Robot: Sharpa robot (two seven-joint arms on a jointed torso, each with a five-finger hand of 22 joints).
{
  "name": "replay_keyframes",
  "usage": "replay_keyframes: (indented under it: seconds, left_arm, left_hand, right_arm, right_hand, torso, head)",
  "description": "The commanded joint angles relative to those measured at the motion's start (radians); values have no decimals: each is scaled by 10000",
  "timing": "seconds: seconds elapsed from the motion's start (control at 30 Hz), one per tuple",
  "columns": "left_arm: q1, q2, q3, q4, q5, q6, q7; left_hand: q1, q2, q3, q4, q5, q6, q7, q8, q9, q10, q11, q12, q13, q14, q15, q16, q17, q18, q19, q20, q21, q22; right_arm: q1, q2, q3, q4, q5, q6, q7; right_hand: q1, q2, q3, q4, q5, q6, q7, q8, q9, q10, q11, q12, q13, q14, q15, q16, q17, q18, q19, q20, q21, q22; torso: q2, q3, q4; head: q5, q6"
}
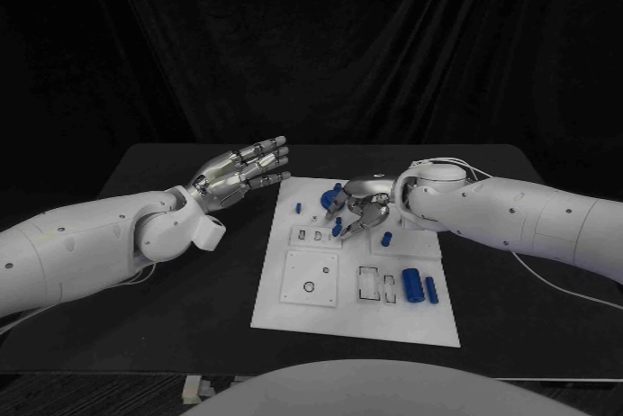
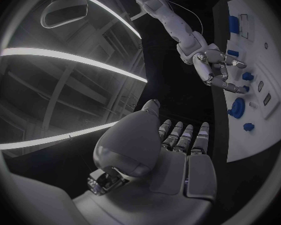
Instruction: Assemble the parts on the task board
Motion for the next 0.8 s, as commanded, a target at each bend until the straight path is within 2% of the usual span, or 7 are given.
replay_keyframes:
  seconds: [0.03, 0.13, 0.33, 0.4, 0.53, 0.73, 0.8]
  left_arm:
    - [-12, 1, 11, 21, 44, 17, 140]
    - [-12, -6, 11, 19, 44, -10, 140]
    - [-12, 0, 11, 3, 44, -89, 127]
    - [-12, 4, 11, -2, 44, -138, 132]
    - [-11, 5, 12, -6, 17, -440, 175]
    - [110, -39, 16, 44, -1235, -1356, 506]
    - [267, -18, 17, 52, -1844, -1738, 584]
  left_hand:
    - [89, -46, 53, -8, 25, 86, 1, 68, 15, -1, 17, 44, 15, -18, -20, 50, 13, 46, 10, -16, 33, 9]
    - [92, -56, 51, -13, 22, 92, 2, 70, 15, -1, 13, 46, 15, -18, -24, 48, 13, 46, 11, -16, 34, 9]
    - [99, -79, 46, -25, 12, 107, 5, 76, 17, 1, 2, 57, 17, -17, -35, 52, 13, 46, 14, -17, 36, 9]
    - [110, -117, 35, -43, -6, 116, 1, 82, 17, 10, -5, 102, 23, -4, -51, 90, 21, 47, 30, -18, 48, 14]
    - [221, -262, 16, -71, -29, 196, -74, 124, 19, 272, 314, 940, 118, 346, 38, 742, 125, 37, 118, -17, 111, 34]
    - [533, -555, 17, 158, -207, 437, 92, 231, 51, 1384, 794, 4013, 510, 2273, 347, 3677, 540, -20, 1007, -21, 698, 237]
    - [704, -727, 24, 296, -415, 681, 296, 325, 80, 2098, 946, 5025, 865, 3445, 467, 4918, 804, -117, 2273, -26, 1498, 521]
  right_arm:
    - [165, -158, 5, 116, -52, -1231, 933]
    - [395, -407, 5, 345, 54, -1636, 1379]
    - [942, -1219, 4, 1137, 840, -1868, 2065]
    - [1114, -1542, 4, 1424, 1228, -1890, 2238]
    - [1363, -2156, 3, 1911, 2073, -1859, 2384]
    - [1510, -2889, 1, 2323, 2936, -1657, 2299]
    - [1526, -3111, 1, 2451, 3135, -1618, 2231]
  right_hand:
    - [-384, -208, -559, 400, -42, -3, -33, -30, -60, 299, -71, 103, 538, 476, -69, 14, 54, 99, 573, -68, 63, 2291]
    - [-243, -141, -1598, 973, -42, 82, -55, -4, -155, 335, -101, 164, 592, 502, -88, 65, 111, 77, 618, -96, 154, 2321]
    - [-378, 32, -3190, 1066, -37, 420, 51, 133, -247, 357, -20, 185, 599, 518, -44, 88, 129, 54, 656, -67, 239, 2349]
    - [-405, 74, -3318, 1070, -39, 516, 78, 176, -249, 363, -7, 193, 606, 521, -35, 97, 140, 51, 662, -59, 253, 2353]
    - [-505, 355, -3388, 1057, -40, 646, 157, 226, -266, 369, 50, 204, 614, 525, 3, 110, 154, 43, 676, -32, 285, 2363]
    - [-562, 807, -3398, 1036, -46, 747, 264, 253, -302, 395, 131, 272, 688, 542, 67, 170, 235, 35, 688, 20, 314, 2373]
    - [-619, 1018, -3439, 1034, -41, 789, 312, 264, -323, 417, 169, 318, 734, 561, 94, 205, 273, 27, 707, 46, 353, 2385]
  torso:
    - [-4, 6, -5]
    - [-3, 5, -12]
    - [-13, 6, -20]
    - [-18, 5, -21]
    - [-16, 9, -11]
    - [-44, 7, -22]
    - [-76, 10, -31]
  head:
    - [-21, -2]
    - [-52, -2]
    - [-124, -2]
    - [-133, -2]
    - [-217, -2]
    - [-174, -2]
    - [-152, -2]
